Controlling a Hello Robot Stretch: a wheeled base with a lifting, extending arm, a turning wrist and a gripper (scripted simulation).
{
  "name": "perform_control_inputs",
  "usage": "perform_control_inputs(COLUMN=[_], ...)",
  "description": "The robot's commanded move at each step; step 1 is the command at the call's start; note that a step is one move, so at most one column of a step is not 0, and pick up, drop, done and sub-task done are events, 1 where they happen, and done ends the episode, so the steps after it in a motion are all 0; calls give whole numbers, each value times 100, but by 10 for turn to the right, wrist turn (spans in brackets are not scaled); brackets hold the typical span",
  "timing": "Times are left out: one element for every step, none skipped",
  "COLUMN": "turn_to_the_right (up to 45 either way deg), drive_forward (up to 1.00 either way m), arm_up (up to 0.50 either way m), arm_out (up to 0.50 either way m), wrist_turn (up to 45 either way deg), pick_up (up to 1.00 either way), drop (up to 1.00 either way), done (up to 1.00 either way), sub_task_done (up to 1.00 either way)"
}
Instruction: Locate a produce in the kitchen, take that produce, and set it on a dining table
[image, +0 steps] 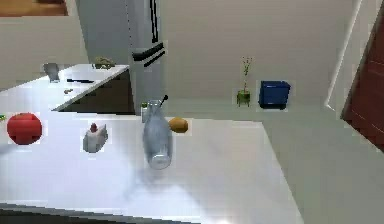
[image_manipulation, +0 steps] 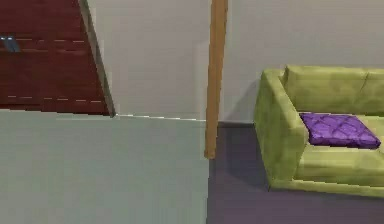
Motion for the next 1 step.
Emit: perform_control_inputs(turn_to_the_right=[450], drive_forward=[0], arm_up=[0], arm_out=[0], wrist_turn=[0], pick_up=[0], drop=[0], done=[0], sub_task_done=[0])
